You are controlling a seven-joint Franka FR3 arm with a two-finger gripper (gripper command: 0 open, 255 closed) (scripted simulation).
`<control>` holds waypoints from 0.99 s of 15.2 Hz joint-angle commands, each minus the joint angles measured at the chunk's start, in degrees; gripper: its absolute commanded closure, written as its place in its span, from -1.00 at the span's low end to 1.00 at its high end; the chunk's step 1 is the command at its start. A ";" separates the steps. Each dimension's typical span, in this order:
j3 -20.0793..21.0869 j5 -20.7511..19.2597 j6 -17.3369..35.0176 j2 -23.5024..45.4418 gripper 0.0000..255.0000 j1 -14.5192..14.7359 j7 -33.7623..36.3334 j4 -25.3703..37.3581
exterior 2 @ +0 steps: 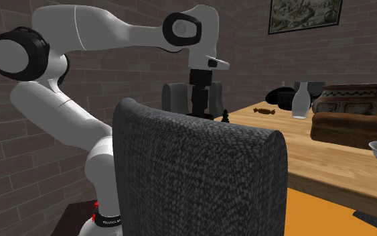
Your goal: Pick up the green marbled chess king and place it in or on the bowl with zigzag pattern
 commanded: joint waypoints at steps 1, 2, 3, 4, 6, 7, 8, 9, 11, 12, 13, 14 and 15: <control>0.00 0.00 0.00 0.00 -1.00 0.00 0.00 0.00; 1.07 0.26 0.41 2.27 -1.00 0.19 1.17 1.49; 2.12 0.45 0.75 4.57 -1.00 0.33 2.34 3.06; 3.15 0.58 1.04 6.90 -1.00 0.46 3.51 4.71; 5.13 0.63 1.41 11.62 -1.00 0.66 5.88 8.24; 6.08 0.56 1.49 14.02 -1.00 0.75 7.08 10.12; 7.01 0.41 1.51 16.45 -1.00 0.83 8.29 12.09; 7.91 0.19 1.45 18.90 -1.00 0.90 9.52 14.13; 9.67 -0.44 1.12 23.91 -1.00 1.05 11.99 18.49; 10.51 -0.86 0.83 26.46 -1.00 1.16 13.25 20.80; 11.31 -1.35 0.46 29.06 -1.00 1.28 14.52 23.21; 12.08 -1.91 0.00 31.70 -1.00 1.46 15.79 25.72; 12.81 -2.54 -0.54 34.39 -1.00 1.66 17.07 28.35</control>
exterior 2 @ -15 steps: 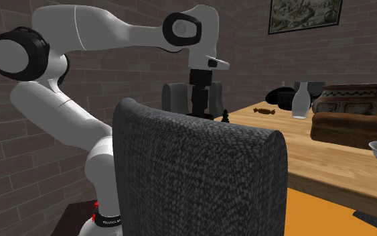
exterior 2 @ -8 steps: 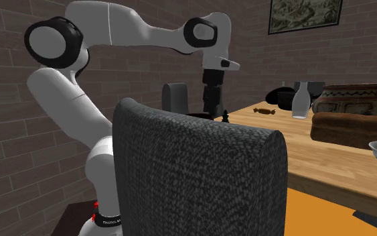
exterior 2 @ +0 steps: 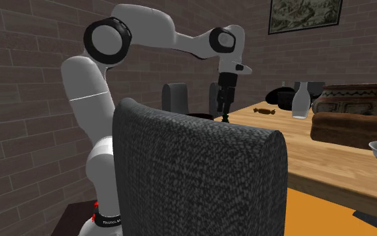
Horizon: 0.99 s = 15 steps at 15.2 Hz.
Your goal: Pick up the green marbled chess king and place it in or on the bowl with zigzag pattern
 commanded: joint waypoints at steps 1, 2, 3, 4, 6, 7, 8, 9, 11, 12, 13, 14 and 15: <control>1.43 -1.27 -1.30 5.32 -1.00 0.44 2.58 5.34; 2.06 -2.02 -2.05 8.12 -1.00 0.76 3.85 8.22; 2.20 -2.26 -2.29 8.96 -1.00 0.91 4.22 9.10; 2.13 -2.20 -1.47 8.63 -1.00 0.90 4.17 7.97; 2.05 -2.08 0.14 8.02 -1.00 0.85 4.08 5.77; 2.01 -2.03 0.94 7.74 -1.00 0.82 4.03 4.70; 1.97 -1.99 1.74 7.47 -1.00 0.80 3.99 3.64; 1.93 -1.94 2.53 7.22 -1.00 0.78 3.96 2.61; 1.88 -1.88 3.77 6.84 -1.00 0.75 3.90 1.00; 1.88 -1.88 3.77 6.85 -1.00 0.75 3.90 1.00; 1.88 -1.88 3.77 6.85 -1.00 0.75 3.90 1.01; 1.88 -1.88 3.77 6.85 -1.00 0.75 3.90 1.01; 1.88 -1.88 3.77 6.85 -1.00 0.75 3.90 1.01</control>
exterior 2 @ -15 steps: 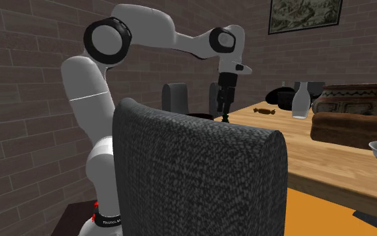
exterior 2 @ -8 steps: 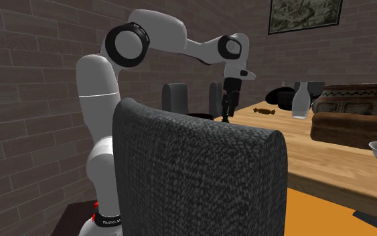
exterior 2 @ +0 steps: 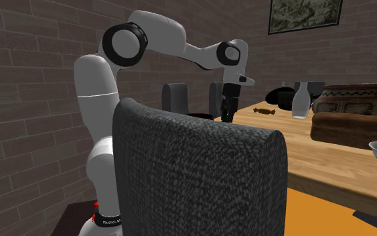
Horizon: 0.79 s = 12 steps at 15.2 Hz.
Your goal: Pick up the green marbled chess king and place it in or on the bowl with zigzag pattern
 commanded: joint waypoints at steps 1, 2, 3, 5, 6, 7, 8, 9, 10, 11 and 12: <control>0.00 0.00 0.03 0.01 -1.00 0.00 0.00 -0.02; 0.00 0.00 0.03 0.01 -1.00 0.00 0.00 -0.02; 0.00 0.00 0.03 0.01 -1.00 0.00 0.00 -0.02; 0.00 0.00 0.03 0.01 1.00 0.00 0.00 -0.02; 0.00 0.00 0.03 0.01 1.00 0.00 0.00 -0.02; 0.00 0.00 0.03 0.00 1.00 0.00 0.00 -0.02; 0.00 0.00 0.03 0.01 1.00 0.00 0.00 -0.02; -0.01 -0.01 0.03 0.00 1.00 -0.01 -0.02 -0.02; -0.01 -0.01 0.03 0.02 1.00 -0.01 -0.01 0.00; 0.00 -0.01 0.02 0.02 1.00 0.00 -0.01 0.01; -0.01 -0.01 0.01 0.02 1.00 -0.01 -0.02 0.01</control>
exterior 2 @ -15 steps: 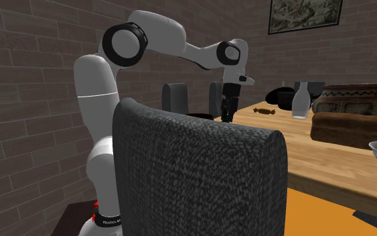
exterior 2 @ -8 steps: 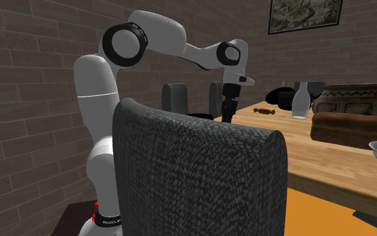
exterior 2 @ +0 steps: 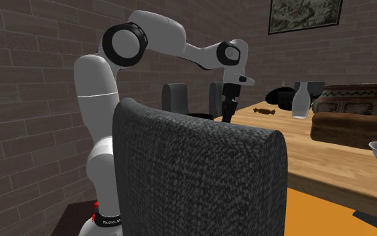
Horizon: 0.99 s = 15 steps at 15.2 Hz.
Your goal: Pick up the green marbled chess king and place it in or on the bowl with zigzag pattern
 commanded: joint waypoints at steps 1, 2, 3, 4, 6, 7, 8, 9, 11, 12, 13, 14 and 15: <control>-0.01 -0.03 0.00 0.03 1.00 -0.02 0.02 -0.05; -0.01 -0.03 -0.77 0.05 1.00 -0.02 -0.01 0.74; -0.01 -0.04 -1.55 0.08 1.00 -0.02 -0.04 1.55; -0.01 -0.06 -2.33 0.15 1.00 -0.02 -0.07 2.40; 0.00 -0.09 -3.89 0.30 1.00 -0.03 -0.12 4.11; 0.00 -0.12 -4.68 0.40 1.00 -0.02 -0.14 4.99; 0.01 -0.14 -5.47 0.51 1.00 -0.02 -0.16 5.89; 0.02 -0.17 -6.26 0.63 1.00 -0.02 -0.17 6.80; 0.05 -0.24 -7.86 0.92 1.00 -0.01 -0.20 8.69; 0.06 -0.28 -8.67 1.09 1.00 -0.01 -0.21 9.66; 0.08 -0.32 -9.48 1.28 1.00 0.00 -0.21 10.65; 0.10 -0.37 -10.30 1.48 1.00 0.01 -0.22 11.66; 0.12 -0.41 -11.12 1.69 1.00 0.02 -0.22 12.69</control>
